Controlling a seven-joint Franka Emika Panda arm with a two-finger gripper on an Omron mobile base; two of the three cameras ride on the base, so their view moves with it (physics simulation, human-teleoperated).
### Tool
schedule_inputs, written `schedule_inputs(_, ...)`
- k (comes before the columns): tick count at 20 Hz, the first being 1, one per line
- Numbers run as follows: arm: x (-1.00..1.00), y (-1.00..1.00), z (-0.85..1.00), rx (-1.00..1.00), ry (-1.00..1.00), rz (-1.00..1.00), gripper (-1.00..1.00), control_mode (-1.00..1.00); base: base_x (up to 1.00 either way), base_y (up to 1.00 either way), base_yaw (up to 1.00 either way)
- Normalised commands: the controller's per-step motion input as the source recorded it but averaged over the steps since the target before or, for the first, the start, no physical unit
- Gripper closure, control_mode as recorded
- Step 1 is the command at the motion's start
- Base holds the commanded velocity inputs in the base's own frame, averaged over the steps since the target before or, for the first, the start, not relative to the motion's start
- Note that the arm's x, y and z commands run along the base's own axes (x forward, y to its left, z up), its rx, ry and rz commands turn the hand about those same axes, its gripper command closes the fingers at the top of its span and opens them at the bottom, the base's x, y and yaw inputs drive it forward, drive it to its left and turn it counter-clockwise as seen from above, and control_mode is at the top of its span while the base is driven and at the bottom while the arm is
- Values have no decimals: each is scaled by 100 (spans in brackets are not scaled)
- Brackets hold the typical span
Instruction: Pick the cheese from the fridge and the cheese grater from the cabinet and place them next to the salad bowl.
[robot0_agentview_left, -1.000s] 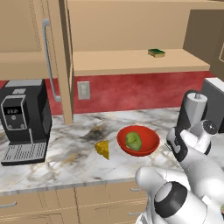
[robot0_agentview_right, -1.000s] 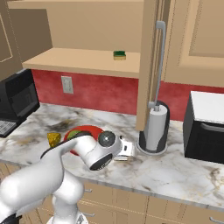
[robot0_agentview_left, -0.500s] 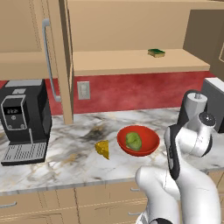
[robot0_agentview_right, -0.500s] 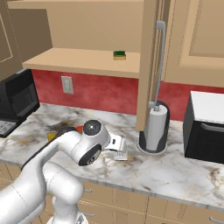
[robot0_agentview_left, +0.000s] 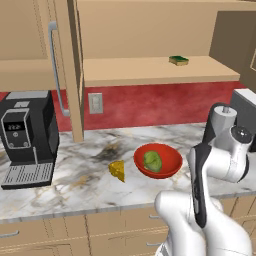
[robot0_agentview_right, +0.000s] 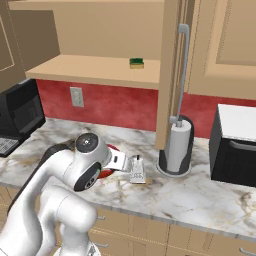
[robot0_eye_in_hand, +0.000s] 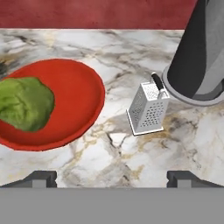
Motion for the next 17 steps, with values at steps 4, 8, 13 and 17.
schedule_inputs(4,-27,38,50,3,0,0,-100,-100,0,0,0)
schedule_inputs(8,-28,35,51,0,0,-1,-100,-100,0,0,0)
schedule_inputs(13,-35,30,44,0,0,-2,-100,-100,0,0,0)
schedule_inputs(17,-41,24,37,0,0,-1,-100,-100,0,0,0)
